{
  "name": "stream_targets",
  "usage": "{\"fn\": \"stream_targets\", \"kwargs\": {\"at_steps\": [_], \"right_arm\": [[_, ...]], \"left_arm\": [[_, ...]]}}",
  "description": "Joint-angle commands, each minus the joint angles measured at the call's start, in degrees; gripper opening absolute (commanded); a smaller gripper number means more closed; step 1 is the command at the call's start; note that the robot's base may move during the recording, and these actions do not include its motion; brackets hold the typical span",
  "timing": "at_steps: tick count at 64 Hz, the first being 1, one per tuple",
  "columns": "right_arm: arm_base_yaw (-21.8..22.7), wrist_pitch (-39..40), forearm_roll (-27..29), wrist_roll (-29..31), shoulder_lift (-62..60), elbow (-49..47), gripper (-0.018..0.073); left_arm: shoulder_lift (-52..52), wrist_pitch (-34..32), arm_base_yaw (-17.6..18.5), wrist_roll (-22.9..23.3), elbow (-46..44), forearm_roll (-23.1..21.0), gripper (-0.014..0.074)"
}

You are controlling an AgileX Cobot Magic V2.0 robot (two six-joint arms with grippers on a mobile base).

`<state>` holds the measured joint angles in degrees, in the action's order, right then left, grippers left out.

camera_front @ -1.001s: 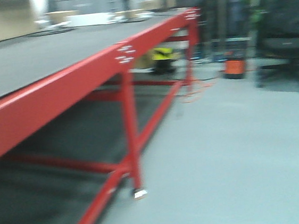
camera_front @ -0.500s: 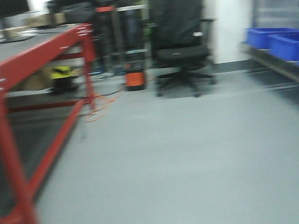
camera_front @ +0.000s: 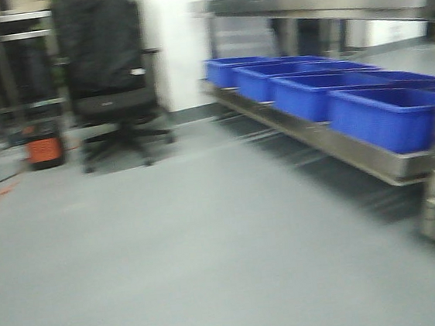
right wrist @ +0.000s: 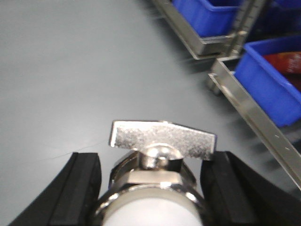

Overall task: Place valve from conveyor to right shelf box
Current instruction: 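Hold both valves while the base drives to the blue-bin shelf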

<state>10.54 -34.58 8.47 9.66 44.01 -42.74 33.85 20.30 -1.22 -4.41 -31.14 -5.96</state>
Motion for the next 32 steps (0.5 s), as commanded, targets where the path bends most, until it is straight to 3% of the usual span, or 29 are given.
{"fn": "stream_targets", "kwargs": {"at_steps": [1, 32], "right_arm": [[0.18, 4.17, -0.19, 0.29, -0.7, -0.34, -0.0162], [0.18, 4.17, -0.19, 0.29, -0.7, -0.34, -0.0162]], "left_arm": [[-0.43, -3.27, 0.19, 0.1, -0.38, -0.41, -0.0111], [-0.43, -3.27, 0.19, 0.1, -0.38, -0.41, -0.0111]]}}
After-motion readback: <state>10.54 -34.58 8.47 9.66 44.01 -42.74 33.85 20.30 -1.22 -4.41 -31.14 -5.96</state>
